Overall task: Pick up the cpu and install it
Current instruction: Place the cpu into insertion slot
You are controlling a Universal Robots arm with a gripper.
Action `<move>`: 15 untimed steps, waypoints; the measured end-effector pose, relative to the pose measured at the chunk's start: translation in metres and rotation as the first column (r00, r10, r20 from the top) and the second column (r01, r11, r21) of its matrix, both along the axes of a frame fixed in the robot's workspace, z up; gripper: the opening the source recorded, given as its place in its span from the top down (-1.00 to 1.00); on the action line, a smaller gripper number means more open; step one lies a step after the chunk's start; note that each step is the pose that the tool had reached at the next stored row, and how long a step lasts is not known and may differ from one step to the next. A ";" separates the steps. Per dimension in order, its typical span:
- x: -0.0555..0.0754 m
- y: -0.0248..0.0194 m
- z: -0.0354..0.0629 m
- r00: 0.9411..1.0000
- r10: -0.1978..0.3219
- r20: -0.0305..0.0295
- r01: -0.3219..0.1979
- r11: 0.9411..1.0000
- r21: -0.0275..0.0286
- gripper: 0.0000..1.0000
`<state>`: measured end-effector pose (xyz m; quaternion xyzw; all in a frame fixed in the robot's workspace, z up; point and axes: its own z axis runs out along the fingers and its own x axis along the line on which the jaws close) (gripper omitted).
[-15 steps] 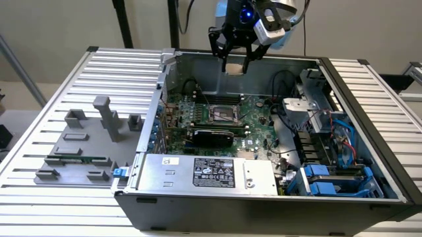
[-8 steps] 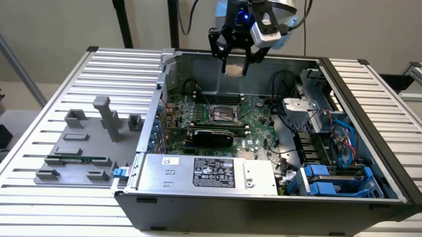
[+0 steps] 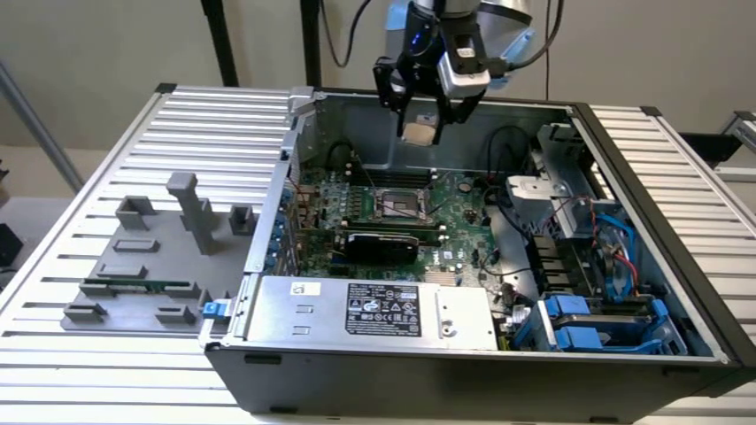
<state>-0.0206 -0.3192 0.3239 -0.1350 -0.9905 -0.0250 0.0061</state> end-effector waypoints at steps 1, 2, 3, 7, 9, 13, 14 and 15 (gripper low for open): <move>0.000 0.0000 -0.0014 1.000 -0.017 0.000 0.017 1.000 0.000 -0.10; 0.000 0.0000 -0.0030 0.999 -0.036 0.000 0.036 0.999 0.000 -0.10; 0.000 0.0000 -0.0044 0.999 -0.054 0.000 0.054 0.999 0.000 -0.10; 0.000 0.0000 -0.0097 0.992 -0.126 0.000 0.126 0.992 0.000 -0.10; 0.000 0.0000 -0.0122 0.987 -0.162 0.000 0.162 0.987 0.000 -0.10; 0.000 0.0000 -0.0173 0.972 -0.233 0.000 0.233 0.972 0.000 -0.10; 0.000 0.0000 -0.0184 0.968 -0.251 0.000 0.251 0.968 0.000 -0.10; 0.000 0.0000 -0.0195 0.963 -0.269 0.000 0.269 0.963 0.000 -0.10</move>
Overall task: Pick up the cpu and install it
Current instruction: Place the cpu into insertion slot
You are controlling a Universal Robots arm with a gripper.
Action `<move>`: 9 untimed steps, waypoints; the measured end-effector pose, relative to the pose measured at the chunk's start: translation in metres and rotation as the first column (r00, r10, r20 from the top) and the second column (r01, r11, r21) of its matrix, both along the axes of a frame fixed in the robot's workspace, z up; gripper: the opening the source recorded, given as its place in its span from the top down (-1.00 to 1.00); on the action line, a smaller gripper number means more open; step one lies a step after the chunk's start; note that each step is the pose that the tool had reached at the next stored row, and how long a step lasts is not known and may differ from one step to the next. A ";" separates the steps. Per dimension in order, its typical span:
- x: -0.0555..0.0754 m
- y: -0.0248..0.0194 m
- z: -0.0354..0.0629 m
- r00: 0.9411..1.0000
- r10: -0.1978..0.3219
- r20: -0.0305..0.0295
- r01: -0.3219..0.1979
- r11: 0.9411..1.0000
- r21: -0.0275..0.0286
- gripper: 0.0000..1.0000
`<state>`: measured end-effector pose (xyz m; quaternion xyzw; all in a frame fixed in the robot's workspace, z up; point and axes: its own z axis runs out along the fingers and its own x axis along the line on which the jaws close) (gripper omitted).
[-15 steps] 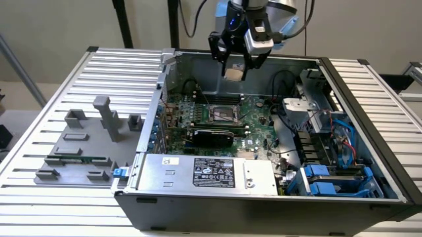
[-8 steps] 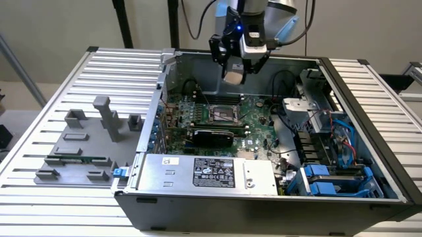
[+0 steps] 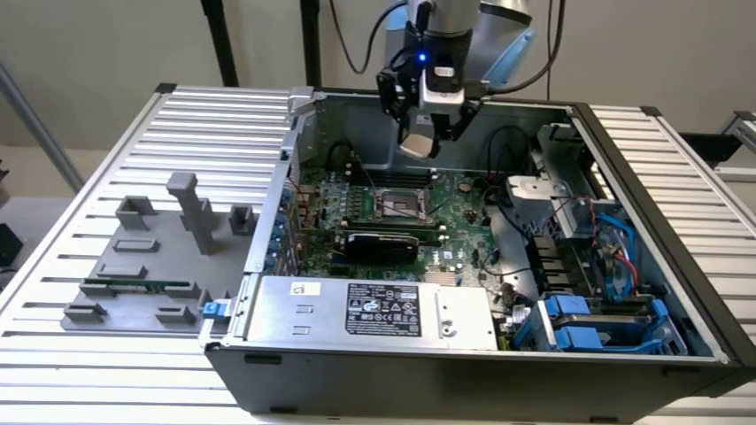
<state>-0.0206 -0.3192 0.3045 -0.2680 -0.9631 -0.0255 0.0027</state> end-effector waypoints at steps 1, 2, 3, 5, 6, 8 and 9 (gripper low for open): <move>0.000 0.0000 -0.0010 1.000 -0.018 0.000 0.018 1.000 0.000 -0.10; 0.000 0.0000 -0.0019 0.999 -0.036 0.000 0.036 0.999 0.000 -0.10; 0.000 0.0000 -0.0029 0.999 -0.055 0.000 0.055 0.999 0.000 -0.10; 0.000 0.0000 -0.0048 0.996 -0.091 0.000 0.091 0.996 0.000 -0.10; 0.000 0.0000 -0.0057 0.994 -0.109 0.000 0.109 0.994 0.000 -0.10; 0.000 0.0000 -0.0073 0.989 -0.145 0.000 0.145 0.989 0.000 -0.10; 0.000 0.0000 -0.0080 0.987 -0.163 0.000 0.163 0.987 0.000 -0.10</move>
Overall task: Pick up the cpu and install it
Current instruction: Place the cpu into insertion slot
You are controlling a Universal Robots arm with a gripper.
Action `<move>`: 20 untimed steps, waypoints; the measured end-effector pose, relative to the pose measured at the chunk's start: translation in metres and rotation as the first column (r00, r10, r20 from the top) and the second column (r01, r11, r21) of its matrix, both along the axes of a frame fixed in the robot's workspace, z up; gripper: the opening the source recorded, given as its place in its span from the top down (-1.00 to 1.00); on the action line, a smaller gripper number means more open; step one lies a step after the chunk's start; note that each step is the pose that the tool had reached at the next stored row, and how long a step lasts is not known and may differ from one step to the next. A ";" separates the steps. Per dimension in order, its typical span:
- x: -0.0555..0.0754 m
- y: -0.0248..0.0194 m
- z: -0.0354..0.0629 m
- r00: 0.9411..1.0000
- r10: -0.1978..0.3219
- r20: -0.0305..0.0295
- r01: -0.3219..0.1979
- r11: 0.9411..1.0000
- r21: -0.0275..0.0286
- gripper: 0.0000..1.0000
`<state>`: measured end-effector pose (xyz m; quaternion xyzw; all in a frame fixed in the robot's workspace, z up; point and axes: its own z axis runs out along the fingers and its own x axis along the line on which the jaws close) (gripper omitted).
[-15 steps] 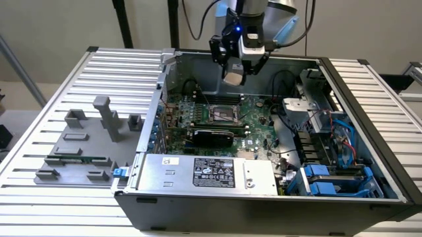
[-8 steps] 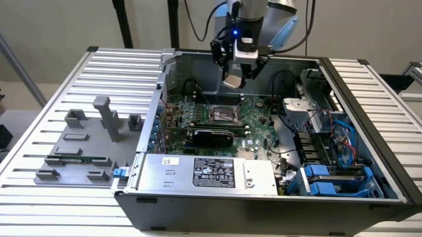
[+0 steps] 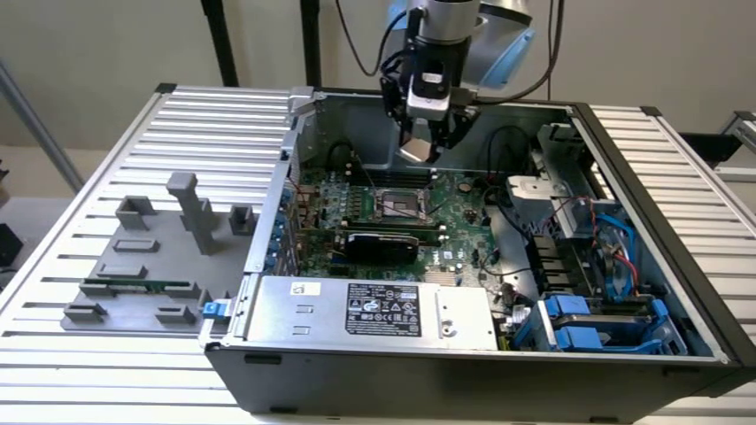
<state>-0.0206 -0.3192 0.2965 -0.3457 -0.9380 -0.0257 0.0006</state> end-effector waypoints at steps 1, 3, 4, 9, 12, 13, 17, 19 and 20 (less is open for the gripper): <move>0.000 0.0000 -0.0006 1.000 -0.018 0.000 0.018 1.000 0.000 -0.10; 0.000 0.0000 -0.0015 0.999 -0.055 0.000 0.055 0.999 0.000 -0.10; 0.000 0.0000 -0.0021 0.997 -0.074 0.000 0.074 0.997 0.000 -0.10; 0.000 0.0000 -0.0044 0.987 -0.163 0.000 0.163 0.987 0.000 -0.10; 0.000 0.0000 -0.0057 0.976 -0.217 0.000 0.217 0.976 0.000 -0.10; 0.000 0.0000 -0.0061 0.972 -0.235 0.000 0.235 0.972 0.000 -0.10; 0.000 0.0000 -0.0079 0.952 -0.305 0.000 0.305 0.952 0.000 -0.10; 0.000 0.0000 -0.0088 0.941 -0.340 0.000 0.340 0.941 0.000 -0.10; 0.000 0.0000 -0.0093 0.934 -0.357 0.000 0.357 0.934 0.000 -0.10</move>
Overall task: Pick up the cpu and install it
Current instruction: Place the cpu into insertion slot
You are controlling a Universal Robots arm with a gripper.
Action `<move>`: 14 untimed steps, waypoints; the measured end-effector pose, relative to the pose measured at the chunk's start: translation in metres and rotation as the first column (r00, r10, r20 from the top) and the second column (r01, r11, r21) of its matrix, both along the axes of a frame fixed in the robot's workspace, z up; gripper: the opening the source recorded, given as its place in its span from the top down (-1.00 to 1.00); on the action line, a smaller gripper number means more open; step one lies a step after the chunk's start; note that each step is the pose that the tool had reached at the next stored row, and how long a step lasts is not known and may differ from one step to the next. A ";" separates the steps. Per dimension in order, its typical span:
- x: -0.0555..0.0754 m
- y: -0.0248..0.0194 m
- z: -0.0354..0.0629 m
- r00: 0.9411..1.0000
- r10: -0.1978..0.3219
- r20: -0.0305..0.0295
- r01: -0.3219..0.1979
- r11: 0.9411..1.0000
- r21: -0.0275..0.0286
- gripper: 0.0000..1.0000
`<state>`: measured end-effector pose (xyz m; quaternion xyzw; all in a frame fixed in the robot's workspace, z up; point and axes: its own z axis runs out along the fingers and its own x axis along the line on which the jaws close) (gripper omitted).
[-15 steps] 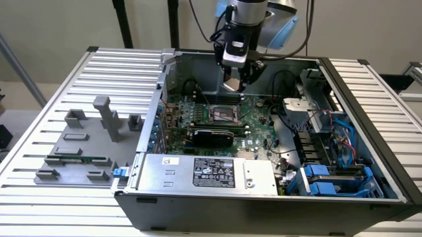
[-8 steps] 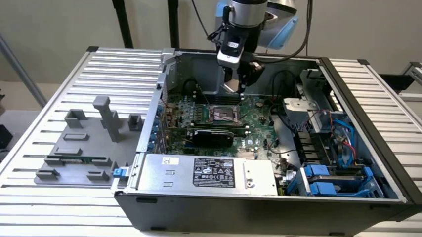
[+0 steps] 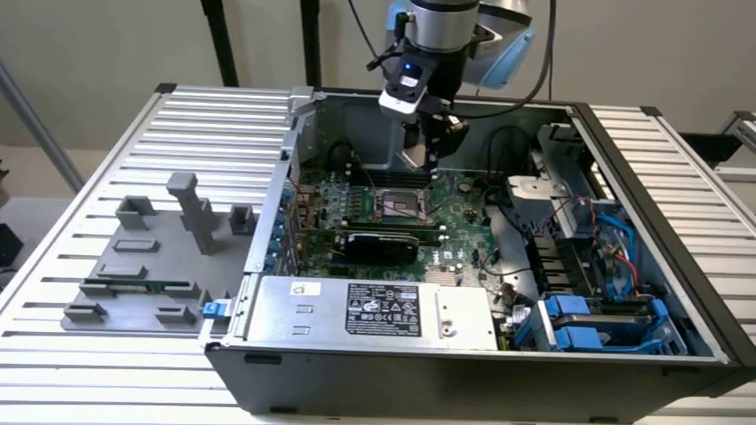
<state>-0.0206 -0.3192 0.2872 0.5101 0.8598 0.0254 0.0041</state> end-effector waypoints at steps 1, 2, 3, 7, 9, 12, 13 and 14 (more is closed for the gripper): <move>0.000 0.0000 -0.0004 1.000 -0.018 0.000 0.018 1.000 0.000 -0.10; 0.000 0.0000 -0.0009 0.999 -0.035 0.000 0.035 0.999 0.000 -0.10; 0.000 0.0000 -0.0013 0.999 -0.054 0.000 0.054 0.999 0.000 -0.10; 0.000 0.0000 -0.0032 0.992 -0.127 0.000 0.127 0.992 0.000 -0.10; 0.000 0.0000 -0.0041 0.987 -0.162 0.000 0.162 0.987 0.000 -0.10; 0.000 0.0000 -0.0055 0.976 -0.217 0.000 0.217 0.976 0.000 -0.10; 0.000 0.0000 -0.0061 0.972 -0.234 0.000 0.234 0.972 0.000 -0.10; 0.000 0.0000 -0.0066 0.968 -0.252 0.000 0.252 0.968 0.000 -0.10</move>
